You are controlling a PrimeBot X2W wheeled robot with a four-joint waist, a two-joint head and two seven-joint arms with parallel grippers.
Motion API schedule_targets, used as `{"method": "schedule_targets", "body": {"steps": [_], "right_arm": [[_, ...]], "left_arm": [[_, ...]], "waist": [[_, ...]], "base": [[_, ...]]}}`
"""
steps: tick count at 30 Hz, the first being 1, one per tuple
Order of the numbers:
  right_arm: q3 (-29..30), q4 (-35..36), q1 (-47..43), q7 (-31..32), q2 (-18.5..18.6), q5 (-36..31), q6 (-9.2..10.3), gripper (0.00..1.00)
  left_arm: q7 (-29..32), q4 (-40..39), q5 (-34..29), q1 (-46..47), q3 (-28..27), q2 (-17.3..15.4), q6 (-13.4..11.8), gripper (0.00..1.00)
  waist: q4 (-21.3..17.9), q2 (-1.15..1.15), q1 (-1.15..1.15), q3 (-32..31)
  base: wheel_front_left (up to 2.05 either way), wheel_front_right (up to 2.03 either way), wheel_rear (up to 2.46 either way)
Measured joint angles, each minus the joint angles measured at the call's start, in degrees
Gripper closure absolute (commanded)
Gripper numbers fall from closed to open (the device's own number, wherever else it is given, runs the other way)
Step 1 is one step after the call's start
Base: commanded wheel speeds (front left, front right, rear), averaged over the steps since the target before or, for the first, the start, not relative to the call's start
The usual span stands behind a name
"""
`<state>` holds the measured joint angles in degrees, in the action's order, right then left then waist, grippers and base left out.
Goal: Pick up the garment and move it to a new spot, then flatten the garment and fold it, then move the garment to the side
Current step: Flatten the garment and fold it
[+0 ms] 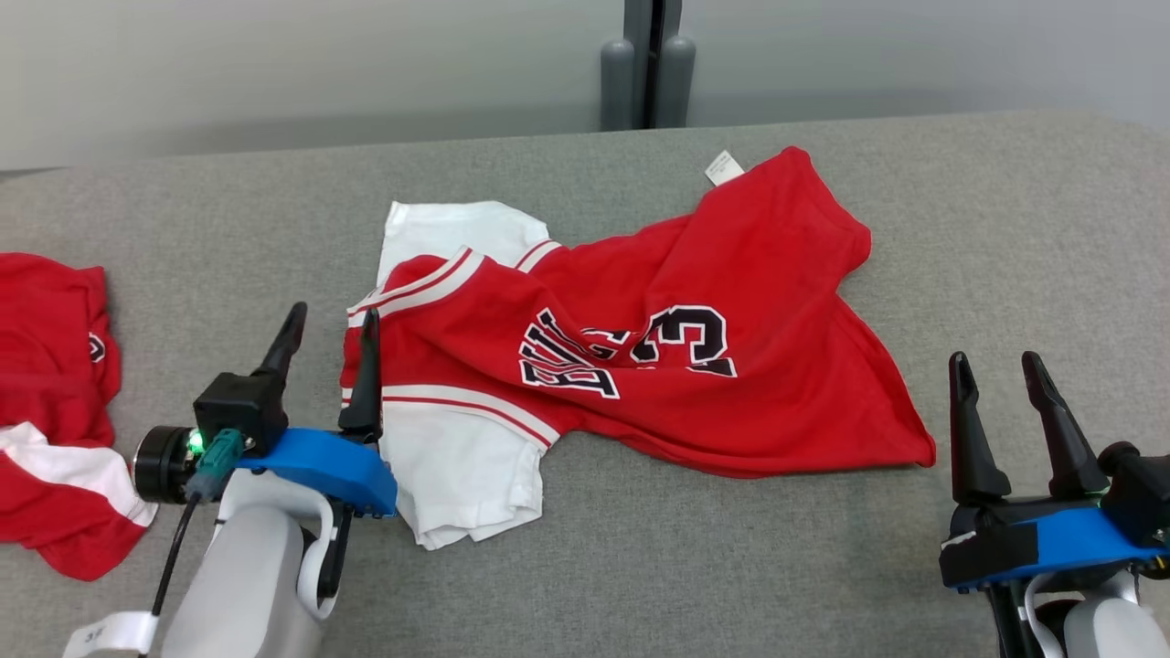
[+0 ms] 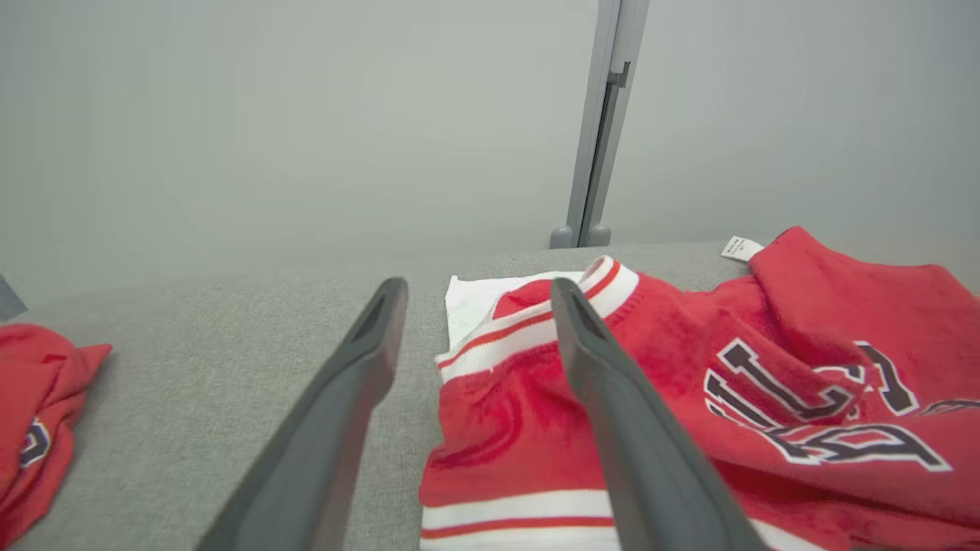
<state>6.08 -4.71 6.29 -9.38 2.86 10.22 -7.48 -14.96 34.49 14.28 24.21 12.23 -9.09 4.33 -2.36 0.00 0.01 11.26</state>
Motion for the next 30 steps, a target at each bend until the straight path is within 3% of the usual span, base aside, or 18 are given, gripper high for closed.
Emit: {"method": "schedule_targets", "body": {"steps": [8,14,22,30], "right_arm": [[0.13,0.04,-1.97,0.23,0.01,0.11,0.00,0.00],[-0.04,0.11,-3.35,0.30,0.01,0.51,0.00,0.00],[-0.64,-0.15,-4.88,0.74,0.00,1.05,0.00,0.00],[-0.10,-1.22,-5.04,1.63,0.00,0.30,0.00,0.00]], "left_arm": [[-0.04,-15.85,-2.64,-11.10,-5.42,1.54,-1.46,0.00],[-0.08,-22.68,-5.00,-17.69,-7.98,2.56,-1.57,0.00],[-0.10,-24.42,-7.12,-21.97,-9.27,3.67,-1.76,0.00],[-0.11,-21.09,-7.47,-21.41,-9.01,4.22,-0.29,0.00]], "waist": [[2.29,0.00,-0.01,-3.17],[3.16,0.00,-0.01,-4.47],[3.44,0.00,-0.01,-5.49],[2.84,0.00,-0.01,-5.02]], "base": [[0.00,0.00,0.00],[0.00,0.00,0.00],[0.00,0.00,0.00],[0.00,0.00,0.00]]}}
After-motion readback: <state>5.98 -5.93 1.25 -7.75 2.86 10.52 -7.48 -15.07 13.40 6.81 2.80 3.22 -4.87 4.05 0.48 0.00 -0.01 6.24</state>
